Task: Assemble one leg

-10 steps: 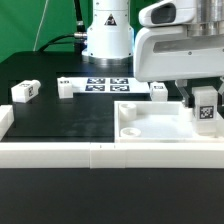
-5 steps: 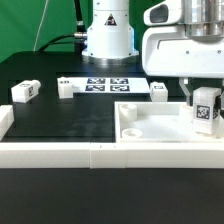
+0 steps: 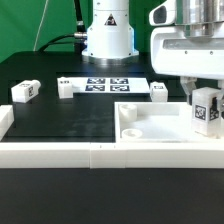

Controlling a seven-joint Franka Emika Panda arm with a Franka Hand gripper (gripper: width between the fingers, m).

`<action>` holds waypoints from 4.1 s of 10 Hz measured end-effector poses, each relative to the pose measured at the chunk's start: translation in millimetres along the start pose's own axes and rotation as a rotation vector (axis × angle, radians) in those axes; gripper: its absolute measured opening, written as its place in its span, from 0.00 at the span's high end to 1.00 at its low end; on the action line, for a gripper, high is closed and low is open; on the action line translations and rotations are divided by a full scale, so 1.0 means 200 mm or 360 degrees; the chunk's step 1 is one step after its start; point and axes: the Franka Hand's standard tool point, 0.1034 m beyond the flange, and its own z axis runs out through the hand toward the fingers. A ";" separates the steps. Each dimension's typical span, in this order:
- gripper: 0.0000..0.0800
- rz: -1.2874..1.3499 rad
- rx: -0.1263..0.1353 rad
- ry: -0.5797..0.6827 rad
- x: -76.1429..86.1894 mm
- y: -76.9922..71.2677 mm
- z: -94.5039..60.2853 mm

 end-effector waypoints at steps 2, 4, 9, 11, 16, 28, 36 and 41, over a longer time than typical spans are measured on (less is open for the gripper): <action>0.25 -0.0158 -0.0021 -0.0021 -0.01 -0.01 -0.01; 0.20 -0.0586 -0.0045 -0.0044 -0.01 -0.02 0.01; 0.19 -0.1592 -0.0128 -0.0031 0.01 -0.03 0.00; 0.19 -0.1932 -0.0136 -0.0038 0.04 -0.02 -0.01; 0.51 -0.2046 -0.0137 -0.0043 0.05 -0.01 -0.01; 0.64 -0.0081 -0.0087 -0.0005 0.01 -0.03 0.01; 0.23 0.0207 -0.0074 -0.0025 0.02 -0.02 0.01; 0.19 -0.0662 -0.0093 -0.0059 0.02 -0.02 0.01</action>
Offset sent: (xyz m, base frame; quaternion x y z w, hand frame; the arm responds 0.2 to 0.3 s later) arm 0.0100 0.0027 -0.0079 -0.0317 -0.0185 -0.2934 0.9553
